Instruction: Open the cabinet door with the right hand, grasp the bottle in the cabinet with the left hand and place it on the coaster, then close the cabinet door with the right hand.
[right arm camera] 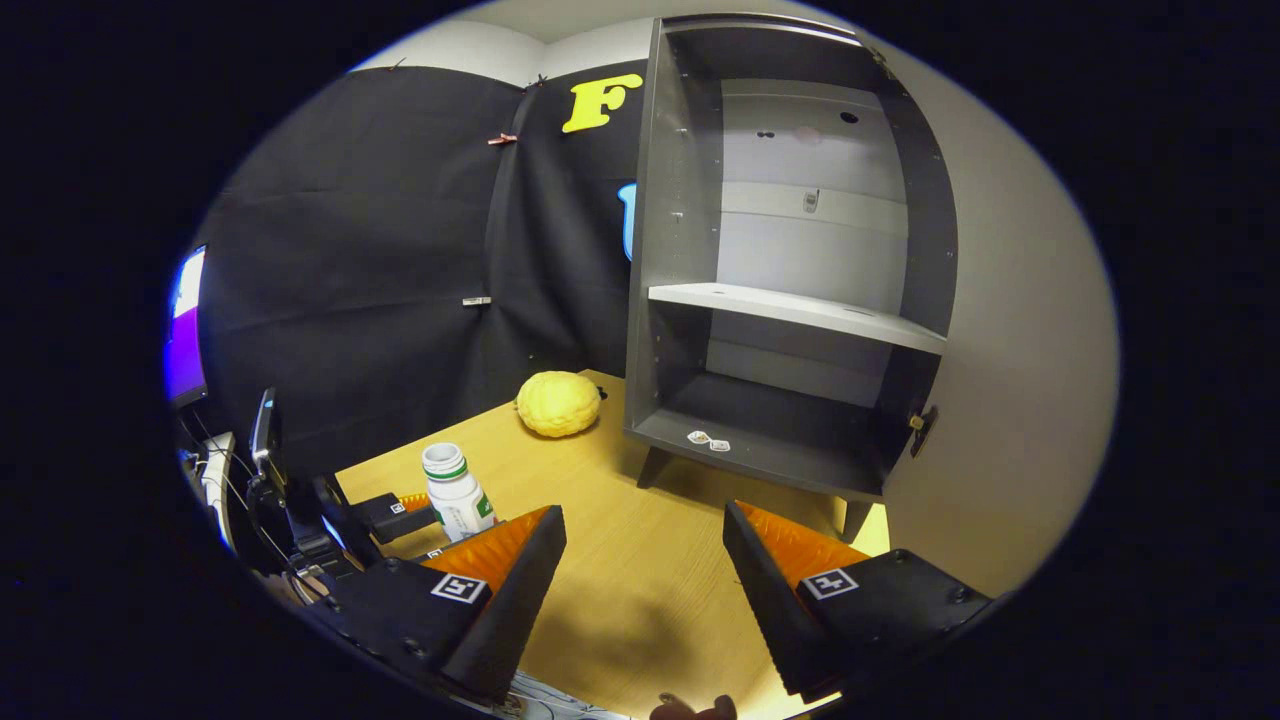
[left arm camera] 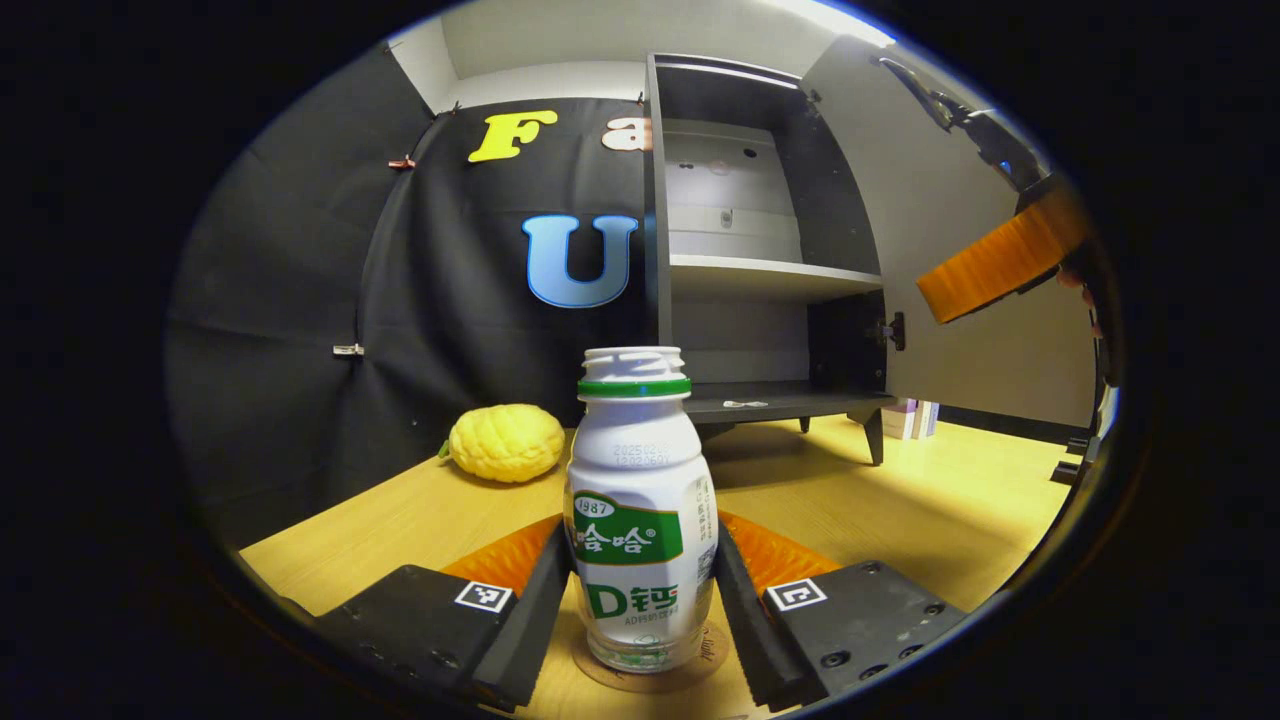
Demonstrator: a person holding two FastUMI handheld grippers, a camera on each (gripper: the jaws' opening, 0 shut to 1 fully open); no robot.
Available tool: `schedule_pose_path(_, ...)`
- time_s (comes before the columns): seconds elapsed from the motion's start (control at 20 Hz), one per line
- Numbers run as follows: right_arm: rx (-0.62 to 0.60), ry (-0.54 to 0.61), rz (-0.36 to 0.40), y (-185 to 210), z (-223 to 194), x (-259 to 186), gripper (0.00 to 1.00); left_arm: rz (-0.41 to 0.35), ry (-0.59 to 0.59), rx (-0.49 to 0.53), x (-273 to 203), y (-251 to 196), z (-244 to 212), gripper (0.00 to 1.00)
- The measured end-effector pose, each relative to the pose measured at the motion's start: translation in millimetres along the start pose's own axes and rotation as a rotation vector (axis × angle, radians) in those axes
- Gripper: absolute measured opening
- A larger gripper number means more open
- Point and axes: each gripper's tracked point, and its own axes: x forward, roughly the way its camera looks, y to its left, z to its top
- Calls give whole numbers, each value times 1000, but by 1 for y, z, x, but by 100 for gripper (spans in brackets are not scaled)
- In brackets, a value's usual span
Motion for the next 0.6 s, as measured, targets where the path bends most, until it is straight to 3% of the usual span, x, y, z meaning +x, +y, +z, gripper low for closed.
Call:
schedule_pose_path(0.4, 9, 22, 16, 11, -6, -3, 98, -31, 3, 37, -6, -11, -9, 82)
schedule_pose_path(0.5, 7, 17, 18, 12, -3, -4, 98, -32, 21, 30, -8, -14, -14, 97)
schedule_pose_path(0.6, 0, 16, 12, 10, -3, -6, 98, -20, 21, 37, -5, -10, -10, 98)
